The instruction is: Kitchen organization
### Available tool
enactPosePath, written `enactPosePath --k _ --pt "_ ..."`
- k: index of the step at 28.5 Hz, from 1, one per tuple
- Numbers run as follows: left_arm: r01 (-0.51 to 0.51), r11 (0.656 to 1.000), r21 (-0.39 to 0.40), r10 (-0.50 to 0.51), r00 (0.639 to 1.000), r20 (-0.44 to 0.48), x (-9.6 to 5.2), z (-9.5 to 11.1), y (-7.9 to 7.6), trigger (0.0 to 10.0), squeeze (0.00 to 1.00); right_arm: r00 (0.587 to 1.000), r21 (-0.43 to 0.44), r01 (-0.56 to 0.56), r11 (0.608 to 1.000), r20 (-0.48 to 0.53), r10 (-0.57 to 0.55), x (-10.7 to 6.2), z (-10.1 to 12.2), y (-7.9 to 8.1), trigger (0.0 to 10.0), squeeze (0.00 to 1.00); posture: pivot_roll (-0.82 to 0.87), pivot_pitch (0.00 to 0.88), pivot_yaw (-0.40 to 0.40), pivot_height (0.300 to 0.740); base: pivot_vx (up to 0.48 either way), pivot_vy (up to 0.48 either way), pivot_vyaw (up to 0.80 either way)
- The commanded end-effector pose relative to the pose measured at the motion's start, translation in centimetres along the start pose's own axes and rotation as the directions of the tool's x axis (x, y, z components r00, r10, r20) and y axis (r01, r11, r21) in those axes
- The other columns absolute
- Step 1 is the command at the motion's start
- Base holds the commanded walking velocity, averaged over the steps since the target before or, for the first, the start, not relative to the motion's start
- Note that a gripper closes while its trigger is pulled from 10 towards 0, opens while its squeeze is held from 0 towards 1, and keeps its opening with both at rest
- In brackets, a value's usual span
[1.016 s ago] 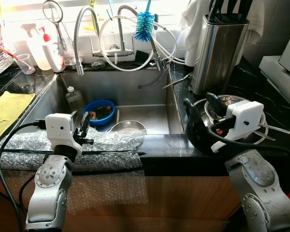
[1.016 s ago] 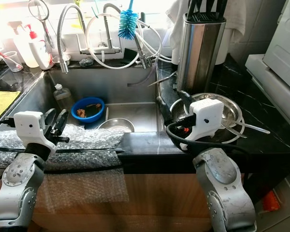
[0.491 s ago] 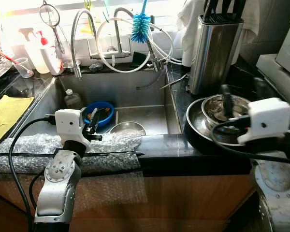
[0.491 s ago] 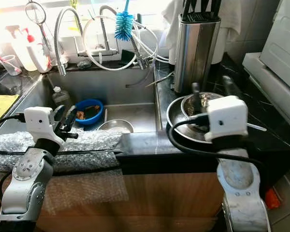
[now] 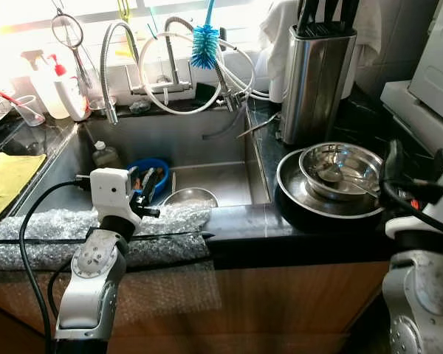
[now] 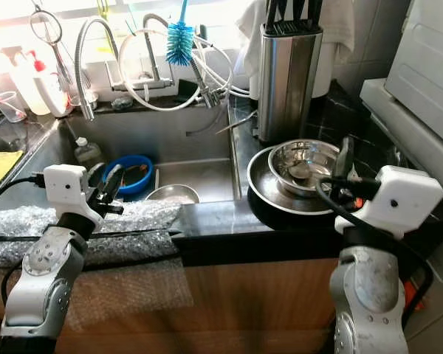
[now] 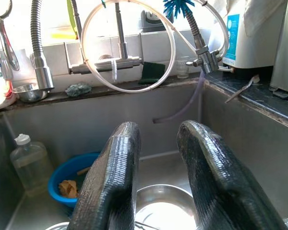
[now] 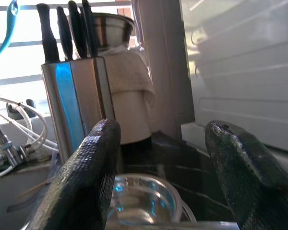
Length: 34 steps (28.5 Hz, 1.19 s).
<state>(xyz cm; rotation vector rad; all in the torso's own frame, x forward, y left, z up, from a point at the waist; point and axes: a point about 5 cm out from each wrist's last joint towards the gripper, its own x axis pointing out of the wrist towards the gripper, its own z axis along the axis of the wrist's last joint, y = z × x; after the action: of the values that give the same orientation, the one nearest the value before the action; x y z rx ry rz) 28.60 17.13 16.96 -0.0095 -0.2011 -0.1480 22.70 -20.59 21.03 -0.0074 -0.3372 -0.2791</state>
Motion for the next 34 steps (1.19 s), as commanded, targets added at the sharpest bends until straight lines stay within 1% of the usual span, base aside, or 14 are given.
enactPosePath --k 1,2,3,6,7,9,12,14,15,18,24,30,32,34 --pt "0.0 1.0 0.004 0.0 1.0 -0.004 0.1 0.0 0.2 10.0 0.0 1.0 0.014 -0.002 1.0 0.008 0.002 -0.1 0.4 -0.1 10.0 0.0 -0.17 0.0 0.11 0.74 0.0 0.0 0.0" --pt "0.0 1.0 0.004 0.0 1.0 -0.004 0.1 0.0 0.2 10.0 0.0 1.0 0.014 -0.002 1.0 0.008 0.002 -0.1 0.4 -0.1 10.0 0.0 -0.17 0.0 0.11 0.74 0.0 0.0 0.0" --pt "0.006 1.0 -0.003 -0.006 1.0 -0.005 0.1 -0.1 0.0 10.0 0.0 0.99 -0.099 -0.143 0.985 0.004 0.144 0.2 0.9 -1.0 10.0 0.0 -0.18 0.0 0.112 0.74 0.0 0.0 0.0" --pt "0.015 1.0 -0.006 -0.015 1.0 -0.006 0.1 -0.2 -0.2 10.0 0.0 0.972 -0.261 -0.226 0.939 0.005 0.235 0.4 1.8 -2.7 10.0 0.0 -0.18 0.0 0.112 0.74 0.0 0.0 0.0" --pt "0.018 1.0 -0.007 -0.018 1.0 -0.006 0.2 -0.2 -0.3 10.0 0.0 0.968 -0.405 -0.225 0.886 0.014 0.252 0.6 2.5 -4.2 10.0 0.0 -0.19 0.0 0.112 0.74 0.0 0.0 0.0" --pt "0.019 1.0 -0.008 -0.019 1.0 -0.005 0.3 -0.2 -0.3 10.0 0.0 0.962 -0.518 -0.224 0.826 0.017 0.272 0.8 3.3 -5.2 10.0 0.0 -0.19 0.0 0.113 0.74 0.0 0.0 0.0" --pt "0.02 1.0 -0.009 -0.02 1.0 -0.005 0.3 -0.2 -0.3 10.0 0.0 0.964 -0.546 -0.211 0.811 0.02 0.265 0.8 3.6 -5.7 10.0 0.0 -0.19 0.0 0.113 0.74 0.0 0.0 0.0" --pt "0.02 1.0 -0.013 -0.02 1.0 -0.005 0.4 -0.3 -0.4 10.0 0.0 0.971 -0.624 -0.164 0.764 0.037 0.238 1.0 4.6 -7.0 10.0 0.0 -0.2 0.0 0.114 0.74 0.0 0.0 0.0" --pt "0.02 1.0 -0.013 -0.02 1.0 -0.005 0.4 -0.3 -0.4 10.0 0.0 0.971 -0.624 -0.164 0.764 0.037 0.238 1.0 4.6 -7.0 10.0 0.0 -0.2 0.0 0.114 0.74 0.0 0.0 0.0" --pt "0.022 1.0 -0.019 -0.022 1.0 -0.005 0.5 -0.3 -0.6 10.0 0.0 0.956 -0.742 -0.21 0.636 -0.018 0.294 1.1 5.7 -8.1 10.0 0.0 -0.21 0.0 0.117 0.74 0.0 0.0 0.0" --pt "0.035 0.999 -0.028 -0.035 0.999 -0.01 0.7 -0.4 -0.9 10.0 0.0 0.914 -0.797 -0.351 0.492 -0.178 0.365 0.6 5.1 -9.1 10.0 0.0 -0.21 0.0 0.12 0.74 0.0 0.0 0.0" --pt "0.037 0.999 -0.032 -0.037 0.999 -0.011 0.8 -0.4 -1.0 10.0 0.0 0.873 -0.793 -0.443 0.419 -0.274 0.404 0.3 4.4 -9.1 10.0 0.0 -0.21 0.0 0.121 0.74 0.0 0.0 0.0" --pt "0.037 0.999 -0.034 -0.038 0.999 -0.014 0.8 -0.5 -1.0 10.0 0.0 0.828 -0.779 -0.515 0.357 -0.345 0.442 0.1 3.9 -8.4 10.0 0.0 -0.21 0.0 0.121 0.74 0.0 0.0 0.0" --pt "0.037 0.999 -0.034 -0.038 0.999 -0.014 0.8 -0.5 -1.0 10.0 0.0 0.828 -0.779 -0.515 0.357 -0.345 0.442 0.1 3.9 -8.4 10.0 0.0 -0.21 0.0 0.121 0.74 0.0 0.0 0.0"
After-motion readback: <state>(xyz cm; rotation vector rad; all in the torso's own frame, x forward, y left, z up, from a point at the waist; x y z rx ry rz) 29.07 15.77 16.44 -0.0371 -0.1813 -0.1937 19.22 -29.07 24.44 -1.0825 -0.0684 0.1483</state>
